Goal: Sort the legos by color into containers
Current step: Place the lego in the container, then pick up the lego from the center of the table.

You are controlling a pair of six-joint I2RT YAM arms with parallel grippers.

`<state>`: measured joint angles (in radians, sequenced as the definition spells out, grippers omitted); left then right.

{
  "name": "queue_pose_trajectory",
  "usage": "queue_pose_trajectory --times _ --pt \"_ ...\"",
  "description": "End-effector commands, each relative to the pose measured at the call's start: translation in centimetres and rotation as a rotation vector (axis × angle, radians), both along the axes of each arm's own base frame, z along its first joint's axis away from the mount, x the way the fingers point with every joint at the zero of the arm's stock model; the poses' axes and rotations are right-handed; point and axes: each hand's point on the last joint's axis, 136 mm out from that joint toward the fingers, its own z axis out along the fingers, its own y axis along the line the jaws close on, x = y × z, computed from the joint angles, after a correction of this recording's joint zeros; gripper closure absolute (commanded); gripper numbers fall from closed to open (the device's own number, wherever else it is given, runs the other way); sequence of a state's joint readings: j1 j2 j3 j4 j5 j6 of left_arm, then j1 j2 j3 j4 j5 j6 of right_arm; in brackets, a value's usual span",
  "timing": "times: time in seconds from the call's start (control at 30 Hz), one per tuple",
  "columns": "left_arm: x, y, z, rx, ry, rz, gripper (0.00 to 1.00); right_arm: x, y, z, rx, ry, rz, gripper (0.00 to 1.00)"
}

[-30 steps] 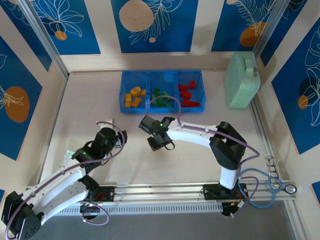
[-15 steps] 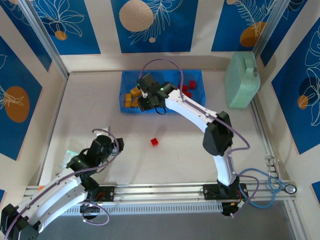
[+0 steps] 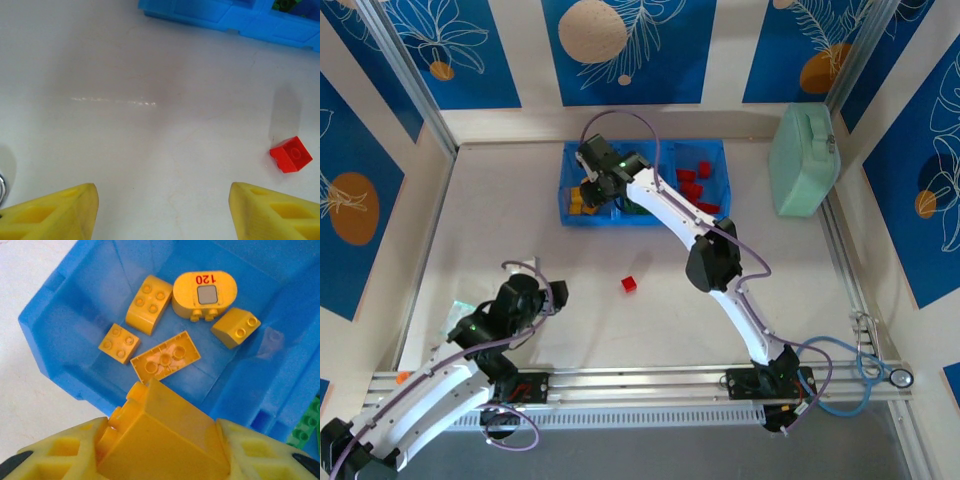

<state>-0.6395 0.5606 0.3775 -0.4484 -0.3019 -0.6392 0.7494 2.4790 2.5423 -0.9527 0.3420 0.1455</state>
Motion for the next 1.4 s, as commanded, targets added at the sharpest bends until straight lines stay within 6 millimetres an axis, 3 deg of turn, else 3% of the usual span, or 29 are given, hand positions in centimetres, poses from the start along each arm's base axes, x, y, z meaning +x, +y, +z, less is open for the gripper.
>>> queue_pose_trajectory --times 0.0,0.07,0.1,0.43,0.57,0.67,0.83,1.07,1.37 --pt "-0.5 -0.4 -0.9 -0.015 0.039 -0.022 0.30 0.6 0.0 0.3 -0.031 -0.035 0.022 0.38" --pt "-0.4 -1.3 -0.6 -0.029 0.030 -0.072 0.25 0.8 -0.2 0.4 -0.033 -0.039 0.015 0.17" --pt "-0.5 -1.9 -0.5 -0.036 0.024 -0.108 0.22 0.7 -0.4 0.9 -0.033 -0.041 0.008 0.14" --pt "0.2 -4.8 -0.8 -0.035 0.039 -0.228 0.16 -2.4 -4.6 8.2 0.079 -0.062 -0.079 0.12" --pt "1.0 -6.6 -1.0 -0.027 0.057 -0.289 0.16 -4.1 -8.2 9.7 0.125 -0.079 -0.157 0.11" --pt "1.9 -8.4 -1.0 -0.023 0.056 -0.347 0.14 -6.0 -10.7 9.4 0.172 -0.071 -0.187 0.11" --pt "3.3 -11.7 -1.6 -0.014 0.090 -0.448 0.14 -9.2 -15.8 6.3 0.158 -0.028 -0.275 0.11" --pt "3.8 -16.3 -4.2 0.073 0.183 -0.567 0.15 -13.8 -22.0 3.0 0.188 0.032 -0.387 0.11" --pt "4.6 -18.1 -7.8 0.184 0.263 -0.565 0.24 -17.2 -25.5 1.7 0.272 0.054 -0.455 0.10"
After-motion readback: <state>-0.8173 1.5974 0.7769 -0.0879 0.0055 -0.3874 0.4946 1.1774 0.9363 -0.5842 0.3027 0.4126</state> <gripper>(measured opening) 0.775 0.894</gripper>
